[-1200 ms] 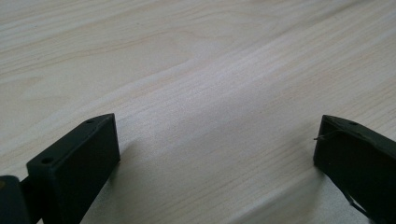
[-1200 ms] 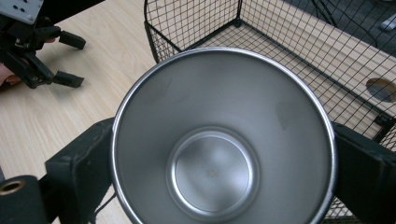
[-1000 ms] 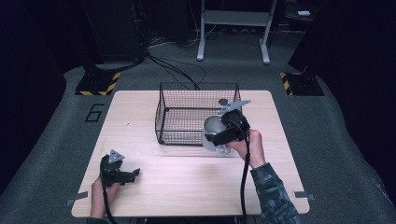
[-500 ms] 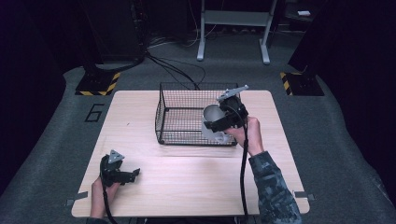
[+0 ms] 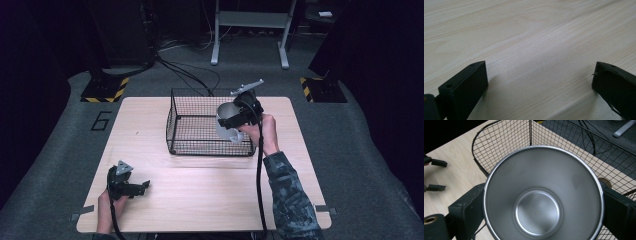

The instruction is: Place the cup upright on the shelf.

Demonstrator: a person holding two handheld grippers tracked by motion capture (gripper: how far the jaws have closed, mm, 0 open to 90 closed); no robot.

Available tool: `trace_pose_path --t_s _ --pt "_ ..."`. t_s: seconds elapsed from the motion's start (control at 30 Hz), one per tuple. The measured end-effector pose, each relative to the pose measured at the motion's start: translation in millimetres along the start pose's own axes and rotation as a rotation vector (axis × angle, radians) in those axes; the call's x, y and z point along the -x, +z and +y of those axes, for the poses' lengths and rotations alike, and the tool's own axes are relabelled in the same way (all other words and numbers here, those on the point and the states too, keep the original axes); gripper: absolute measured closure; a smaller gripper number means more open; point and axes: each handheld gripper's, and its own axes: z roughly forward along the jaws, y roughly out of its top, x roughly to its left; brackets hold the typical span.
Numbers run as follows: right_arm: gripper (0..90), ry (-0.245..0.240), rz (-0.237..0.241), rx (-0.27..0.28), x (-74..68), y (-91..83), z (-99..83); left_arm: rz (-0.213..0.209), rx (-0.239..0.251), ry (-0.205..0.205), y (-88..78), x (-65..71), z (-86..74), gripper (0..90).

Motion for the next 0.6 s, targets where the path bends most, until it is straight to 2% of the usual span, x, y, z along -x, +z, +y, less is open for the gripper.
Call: trace_pose_path --t_s 0.07,0.17,0.2,0.4,0.6 --pt "5.5 0.022 -0.006 -0.002 2.5 3.0 1.9 0.0 0.0 0.0 0.0 0.0 0.0 0.3" --pt "5.5 0.022 -0.012 -0.014 7.5 9.2 4.5 0.0 0.0 0.0 0.0 0.0 0.0 0.3" --pt "5.5 0.036 -0.019 -0.015 7.1 11.0 5.4 0.0 0.0 0.0 0.0 0.0 0.0 0.3" --pt "5.5 0.032 -0.032 -0.033 12.2 23.5 11.1 0.0 0.0 0.0 0.0 0.0 0.0 0.3" --pt "5.5 0.048 -0.033 -0.044 19.1 36.1 14.0 0.0 0.0 0.0 0.0 0.0 0.0 0.3"
